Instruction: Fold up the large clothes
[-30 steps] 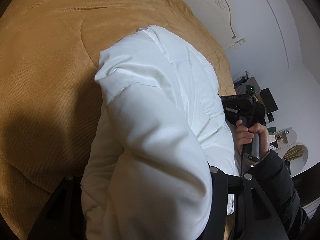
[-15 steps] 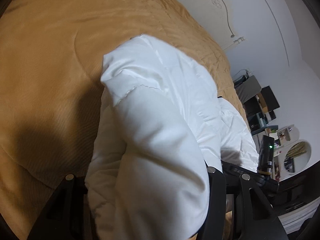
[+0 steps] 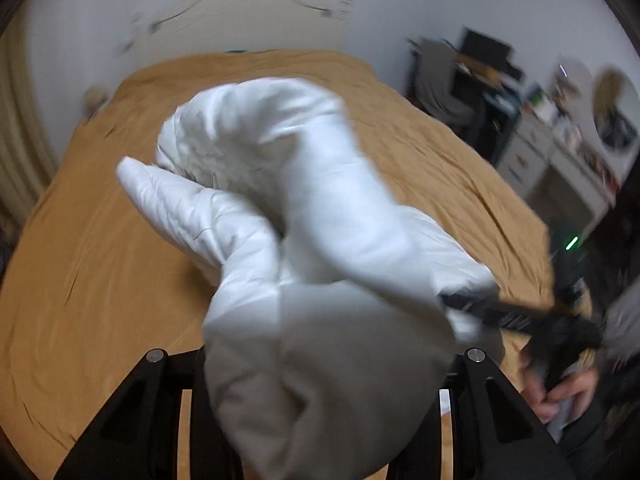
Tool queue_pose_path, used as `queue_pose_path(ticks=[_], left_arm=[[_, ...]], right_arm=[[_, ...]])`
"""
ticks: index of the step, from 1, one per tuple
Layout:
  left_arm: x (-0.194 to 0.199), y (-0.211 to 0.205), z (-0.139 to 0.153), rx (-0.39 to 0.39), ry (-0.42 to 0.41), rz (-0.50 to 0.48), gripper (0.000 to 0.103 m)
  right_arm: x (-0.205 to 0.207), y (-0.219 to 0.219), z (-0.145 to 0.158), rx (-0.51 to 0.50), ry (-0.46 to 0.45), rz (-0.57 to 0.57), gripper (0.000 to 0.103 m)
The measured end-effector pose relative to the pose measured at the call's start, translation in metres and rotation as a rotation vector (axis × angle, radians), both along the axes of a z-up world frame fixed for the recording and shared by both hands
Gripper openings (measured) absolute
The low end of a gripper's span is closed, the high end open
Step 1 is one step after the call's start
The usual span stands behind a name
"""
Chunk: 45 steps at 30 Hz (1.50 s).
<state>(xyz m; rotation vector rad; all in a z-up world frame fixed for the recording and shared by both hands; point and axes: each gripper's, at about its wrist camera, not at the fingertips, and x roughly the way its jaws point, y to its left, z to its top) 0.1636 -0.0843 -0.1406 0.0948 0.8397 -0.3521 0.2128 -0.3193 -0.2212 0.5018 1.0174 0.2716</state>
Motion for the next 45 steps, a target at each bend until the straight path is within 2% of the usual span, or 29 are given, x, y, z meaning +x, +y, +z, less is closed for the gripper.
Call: queue_pose_path(ticks=[1,2,5,9,11,13,16,19,20,21,22,23,26,29,30,33,34,36,38,39,41,43,45], left_arm=[[-0.002,-0.027,-0.002,0.034,-0.002,-0.043,0.039],[-0.004,-0.050,-0.007,0.064,-0.003,-0.076,0.039],[-0.004,-0.117,-0.040,0.139,0.011,-0.155,0.039],[0.003,-0.163,-0.103,0.135,0.113,-0.189,0.047],[-0.004,-0.178,-0.117,0.181,0.083,-0.188,0.049],[-0.008,-0.183,-0.121,0.212,0.068,-0.183,0.049],[-0.008,-0.180,-0.124,0.216,0.073,-0.192,0.049],[-0.010,-0.184,-0.124,0.214,0.072,-0.202,0.049],[-0.010,-0.188,-0.122,0.218,0.065,-0.212,0.050],[-0.008,-0.186,-0.124,0.221,0.059,-0.221,0.050],[-0.008,-0.183,-0.125,0.221,0.056,-0.228,0.050],[-0.011,-0.179,-0.124,0.217,0.049,-0.241,0.050],[-0.028,-0.163,-0.120,0.222,0.034,-0.328,0.051],[-0.038,-0.135,-0.101,0.178,0.118,-0.423,0.052],[-0.039,-0.124,-0.093,0.138,0.161,-0.440,0.052],[-0.032,-0.079,-0.059,-0.061,0.283,-0.452,0.052],[-0.025,-0.062,-0.048,-0.128,0.294,-0.434,0.052],[-0.006,-0.035,-0.035,-0.188,0.242,-0.351,0.053],[0.018,-0.016,-0.042,-0.146,0.160,-0.225,0.055],[0.031,-0.012,-0.053,-0.121,0.148,-0.171,0.055],[0.059,-0.006,-0.091,-0.118,0.217,-0.083,0.055],[0.073,-0.009,-0.122,-0.149,0.304,-0.055,0.057],[0.066,-0.014,-0.127,-0.105,0.253,-0.051,0.057]], right_arm=[[-0.015,-0.031,0.013,-0.010,-0.042,-0.079,0.076],[-0.029,-0.058,0.024,-0.016,-0.079,-0.146,0.085],[-0.053,-0.117,0.049,-0.025,-0.112,-0.242,0.085],[-0.050,-0.160,0.081,-0.061,-0.123,-0.201,0.085],[-0.034,-0.156,0.097,-0.131,-0.114,-0.127,0.085],[-0.009,-0.134,0.113,-0.196,-0.087,-0.011,0.085],[0.041,-0.080,0.126,-0.252,-0.062,0.182,0.085],[0.080,-0.029,0.111,-0.255,0.024,0.331,0.084],[0.091,-0.012,0.099,-0.288,0.065,0.357,0.079],[0.106,0.000,0.083,-0.336,0.117,0.356,0.071],[0.119,0.005,0.066,-0.366,0.180,0.348,0.043],[0.130,0.004,0.046,-0.368,0.245,0.339,0.028],[0.146,-0.019,0.008,-0.269,0.360,0.283,0.026],[0.144,-0.038,-0.014,-0.193,0.432,0.258,0.025],[0.143,-0.040,-0.018,-0.192,0.433,0.256,0.025],[0.134,-0.042,-0.021,-0.227,0.416,0.246,0.023],[0.135,-0.041,-0.024,-0.238,0.416,0.240,0.024],[0.134,-0.044,-0.029,-0.238,0.423,0.224,0.024],[0.130,-0.048,-0.028,-0.220,0.427,0.210,0.025],[0.127,-0.049,-0.027,-0.218,0.425,0.203,0.025],[0.125,-0.049,-0.028,-0.226,0.403,0.191,0.027],[0.115,-0.048,-0.020,-0.248,0.362,0.178,0.032],[0.098,-0.049,0.000,-0.293,0.303,0.157,0.033]])
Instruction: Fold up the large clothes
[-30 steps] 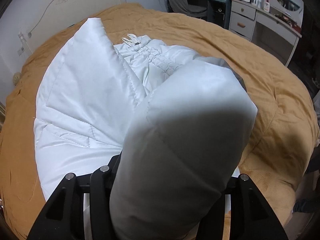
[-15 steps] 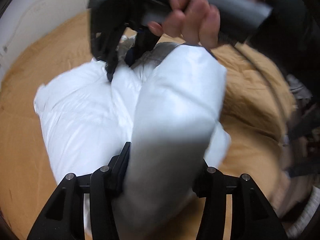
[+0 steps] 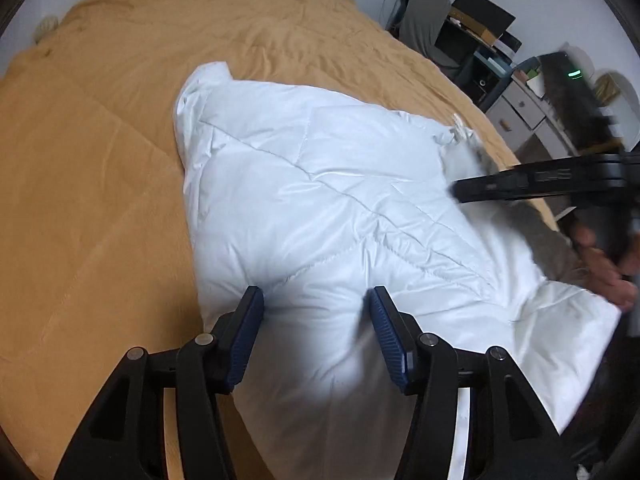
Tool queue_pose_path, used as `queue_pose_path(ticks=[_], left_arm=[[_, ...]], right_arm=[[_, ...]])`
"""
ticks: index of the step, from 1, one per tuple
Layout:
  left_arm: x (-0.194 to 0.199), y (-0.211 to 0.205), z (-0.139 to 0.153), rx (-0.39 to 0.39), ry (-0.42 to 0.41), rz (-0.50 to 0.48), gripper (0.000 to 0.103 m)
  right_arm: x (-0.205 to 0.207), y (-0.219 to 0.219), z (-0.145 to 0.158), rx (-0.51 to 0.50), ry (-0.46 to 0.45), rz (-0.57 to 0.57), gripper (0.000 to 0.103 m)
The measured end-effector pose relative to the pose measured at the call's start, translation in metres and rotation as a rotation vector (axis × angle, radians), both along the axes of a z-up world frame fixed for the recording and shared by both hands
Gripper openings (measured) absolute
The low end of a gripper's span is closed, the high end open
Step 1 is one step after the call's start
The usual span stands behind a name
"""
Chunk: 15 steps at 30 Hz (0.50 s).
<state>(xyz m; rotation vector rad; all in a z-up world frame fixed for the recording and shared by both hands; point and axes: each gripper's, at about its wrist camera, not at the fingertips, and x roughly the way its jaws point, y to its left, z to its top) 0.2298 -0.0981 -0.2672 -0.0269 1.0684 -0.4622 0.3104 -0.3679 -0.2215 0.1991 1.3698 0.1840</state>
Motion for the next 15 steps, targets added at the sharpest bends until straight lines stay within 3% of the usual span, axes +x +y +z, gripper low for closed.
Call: queue_pose_path(ticks=[1,4,6,8,10,13,15], left_arm=[[-0.003,-0.007,0.002,0.050,-0.027,-0.022,0.057],[-0.008,-0.023,0.011,0.152,-0.091,-0.065,0.055],[-0.010,-0.025,0.011,0.153,-0.085,-0.054,0.055],[-0.003,-0.025,0.012,0.127,-0.060,-0.038,0.055],[-0.002,-0.023,0.012,0.116,-0.047,-0.032,0.055],[-0.001,-0.021,0.007,0.097,-0.041,-0.045,0.056],[-0.001,-0.028,0.014,0.097,-0.030,-0.073,0.056]], right_arm=[[-0.013,0.000,0.015,-0.033,-0.047,-0.002,0.034],[-0.073,0.003,0.080,-0.137,-0.320,-0.029,0.034],[-0.122,0.008,0.112,-0.022,-0.451,-0.008,0.034],[-0.158,0.018,0.116,0.083,-0.484,0.037,0.034],[-0.184,0.029,0.098,0.041,-0.468,0.042,0.034],[-0.195,0.024,0.032,-0.073,-0.357,-0.028,0.033],[-0.195,0.006,-0.017,-0.031,-0.317,-0.094,0.032]])
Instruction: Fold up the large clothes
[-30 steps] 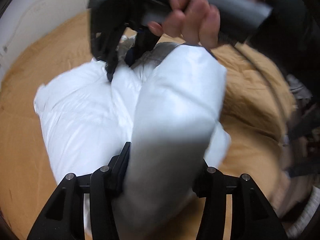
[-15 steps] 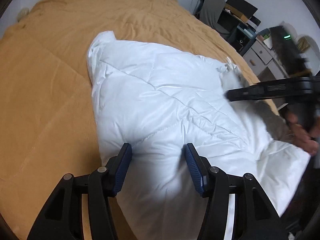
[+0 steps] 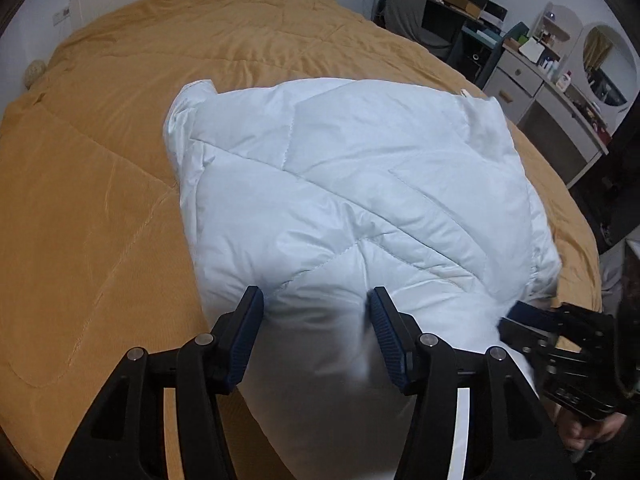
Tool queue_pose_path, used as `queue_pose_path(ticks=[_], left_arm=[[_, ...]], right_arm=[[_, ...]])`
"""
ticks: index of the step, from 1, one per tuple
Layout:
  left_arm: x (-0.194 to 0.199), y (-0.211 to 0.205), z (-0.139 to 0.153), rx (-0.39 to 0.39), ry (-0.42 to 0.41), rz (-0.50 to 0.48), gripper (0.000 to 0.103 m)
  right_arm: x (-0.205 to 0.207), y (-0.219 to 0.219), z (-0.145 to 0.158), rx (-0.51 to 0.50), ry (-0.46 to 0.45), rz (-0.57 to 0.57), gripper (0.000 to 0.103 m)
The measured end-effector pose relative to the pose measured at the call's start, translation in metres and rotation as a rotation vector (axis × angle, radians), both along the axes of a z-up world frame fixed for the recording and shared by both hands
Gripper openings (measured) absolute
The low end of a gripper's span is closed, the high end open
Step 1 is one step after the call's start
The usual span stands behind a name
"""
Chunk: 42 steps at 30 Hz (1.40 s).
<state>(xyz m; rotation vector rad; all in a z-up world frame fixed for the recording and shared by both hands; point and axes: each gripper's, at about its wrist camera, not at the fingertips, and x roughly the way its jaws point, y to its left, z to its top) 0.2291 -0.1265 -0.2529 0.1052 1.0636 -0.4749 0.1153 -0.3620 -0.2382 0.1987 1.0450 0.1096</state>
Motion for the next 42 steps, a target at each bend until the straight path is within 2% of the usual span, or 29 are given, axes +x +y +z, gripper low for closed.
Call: queue_pose_path(ticks=[2,4,6,8,10,13,15,19,23,25,28,29,33,35,37,39,42], left_arm=[[0.000,-0.008,0.015,0.019,-0.021,-0.018,0.055],[0.000,-0.018,0.034,-0.020,-0.069,-0.054,0.055],[0.000,-0.036,0.046,-0.031,-0.104,-0.103,0.055],[0.003,-0.069,0.040,0.039,-0.107,-0.185,0.055],[0.009,-0.103,0.024,0.129,-0.130,-0.254,0.055],[0.017,-0.151,0.000,0.297,-0.258,-0.344,0.057],[0.034,-0.171,-0.013,0.334,-0.240,-0.358,0.060],[0.074,-0.190,-0.023,0.306,-0.132,-0.321,0.067],[0.093,-0.204,-0.037,0.346,-0.166,-0.292,0.077],[0.104,-0.203,-0.040,0.347,-0.163,-0.255,0.082],[0.123,-0.182,-0.018,0.228,-0.093,-0.180,0.081],[0.125,-0.170,-0.003,0.194,-0.104,-0.152,0.080],[0.096,-0.102,0.073,0.058,-0.257,-0.096,0.081],[0.067,-0.069,0.086,0.002,-0.280,-0.109,0.081],[0.034,-0.041,0.075,-0.011,-0.256,-0.107,0.081],[0.004,-0.021,0.046,-0.023,-0.214,-0.093,0.081],[-0.032,-0.013,-0.015,0.011,-0.148,-0.102,0.081]], right_arm=[[-0.003,-0.016,-0.017,0.077,-0.010,-0.058,0.031],[-0.007,-0.024,-0.019,0.137,-0.016,-0.114,0.031],[-0.011,-0.019,-0.020,0.111,-0.037,-0.126,0.031],[-0.016,-0.011,-0.019,0.053,-0.059,-0.121,0.031],[-0.019,-0.008,-0.020,0.044,-0.061,-0.122,0.032],[-0.022,-0.012,-0.022,0.061,-0.062,-0.126,0.032],[-0.024,-0.016,-0.023,0.054,-0.064,-0.140,0.032],[-0.023,-0.024,-0.022,0.052,-0.063,-0.169,0.032],[-0.021,-0.027,-0.022,0.069,-0.059,-0.186,0.032],[-0.023,-0.025,-0.021,0.064,-0.061,-0.192,0.032],[-0.024,-0.028,-0.023,0.102,-0.065,-0.195,0.032],[-0.025,-0.029,-0.024,0.117,-0.066,-0.195,0.032],[-0.027,-0.027,-0.025,0.110,-0.077,-0.192,0.031],[-0.028,-0.026,-0.024,0.108,-0.079,-0.192,0.032],[-0.028,-0.027,-0.024,0.112,-0.080,-0.193,0.032],[-0.028,-0.027,-0.023,0.115,-0.080,-0.192,0.032],[-0.028,-0.027,-0.023,0.120,-0.082,-0.193,0.032]])
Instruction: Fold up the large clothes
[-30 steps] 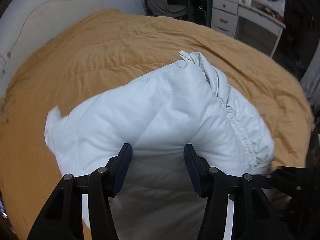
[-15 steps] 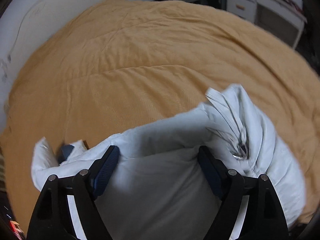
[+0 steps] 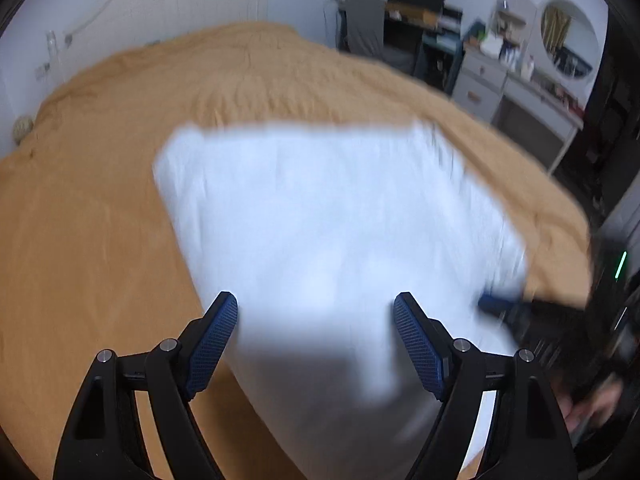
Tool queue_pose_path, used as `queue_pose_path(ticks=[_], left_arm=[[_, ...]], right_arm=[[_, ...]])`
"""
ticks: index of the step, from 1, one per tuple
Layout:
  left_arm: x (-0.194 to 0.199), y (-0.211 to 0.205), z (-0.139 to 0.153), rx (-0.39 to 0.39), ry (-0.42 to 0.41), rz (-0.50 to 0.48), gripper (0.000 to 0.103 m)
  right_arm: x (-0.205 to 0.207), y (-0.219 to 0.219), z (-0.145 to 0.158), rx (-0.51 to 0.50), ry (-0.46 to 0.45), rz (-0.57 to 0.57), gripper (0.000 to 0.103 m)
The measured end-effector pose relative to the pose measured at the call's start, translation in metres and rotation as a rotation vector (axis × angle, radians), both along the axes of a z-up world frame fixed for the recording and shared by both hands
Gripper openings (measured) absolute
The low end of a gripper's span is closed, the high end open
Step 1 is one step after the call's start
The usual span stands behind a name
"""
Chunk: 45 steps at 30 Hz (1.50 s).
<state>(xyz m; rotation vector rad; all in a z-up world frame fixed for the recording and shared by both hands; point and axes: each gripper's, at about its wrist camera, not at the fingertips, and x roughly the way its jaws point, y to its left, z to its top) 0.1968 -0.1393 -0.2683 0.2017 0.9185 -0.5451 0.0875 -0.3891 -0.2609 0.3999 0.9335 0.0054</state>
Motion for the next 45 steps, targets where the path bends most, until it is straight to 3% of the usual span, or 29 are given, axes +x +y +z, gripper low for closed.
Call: queue_pose_path(ticks=[2,6,10,13,16,17,19,21,23,25,27,29,31,34,37,39,42,45], left_arm=[[-0.022,0.011,-0.016,-0.042,-0.075,0.057,0.081],[-0.012,0.015,-0.012,-0.066,-0.025,0.040,0.081],[-0.006,0.013,-0.017,-0.098,-0.014,0.062,0.082],[-0.015,0.014,-0.016,-0.103,-0.017,0.065,0.082],[-0.017,0.033,-0.006,-0.147,0.054,0.062,0.082],[-0.015,0.046,-0.004,-0.183,0.067,0.091,0.082],[-0.010,0.072,-0.009,-0.298,0.111,0.162,0.082],[-0.001,0.085,-0.031,-0.406,0.251,0.201,0.082],[0.002,0.094,-0.055,-0.535,0.390,0.260,0.088],[0.005,0.099,-0.066,-0.609,0.461,0.274,0.091],[0.014,0.107,-0.069,-0.664,0.505,0.268,0.091],[0.023,0.114,-0.071,-0.734,0.519,0.278,0.091],[0.039,0.123,-0.076,-0.843,0.544,0.305,0.092],[0.066,0.117,-0.087,-0.905,0.613,0.296,0.098],[0.092,0.104,-0.097,-0.865,0.652,0.266,0.099],[0.105,0.097,-0.099,-0.879,0.666,0.248,0.101],[0.125,0.081,-0.093,-0.823,0.647,0.224,0.103],[0.142,0.067,-0.091,-0.783,0.644,0.206,0.103]], right_arm=[[0.002,-0.003,-0.002,0.007,0.008,-0.004,0.032],[0.001,-0.007,0.007,0.038,0.026,-0.023,0.034],[0.008,0.007,0.052,-0.033,-0.037,-0.017,0.037],[0.028,0.029,0.067,-0.057,-0.055,0.056,0.062],[0.043,0.041,0.031,-0.210,0.072,0.038,0.064],[0.038,0.033,0.018,-0.190,0.061,0.014,0.071],[0.030,0.017,0.007,-0.140,0.061,-0.032,0.072],[0.030,0.010,0.007,-0.111,0.076,-0.045,0.072],[0.033,0.016,0.009,-0.142,0.084,-0.045,0.073],[0.033,0.022,0.012,-0.171,0.085,-0.059,0.074],[0.026,0.028,0.023,-0.204,0.083,-0.094,0.076],[0.015,0.035,0.036,-0.297,0.055,-0.104,0.091],[0.004,0.038,0.043,-0.347,0.038,-0.105,0.099],[-0.006,0.021,0.046,-0.239,0.046,-0.103,0.101],[-0.009,-0.014,0.037,-0.002,0.080,-0.117,0.103],[-0.013,-0.045,0.019,0.184,0.114,-0.155,0.103],[-0.012,-0.075,-0.008,0.361,0.135,-0.164,0.103],[0.006,-0.079,-0.038,0.525,0.138,-0.094,0.103]])
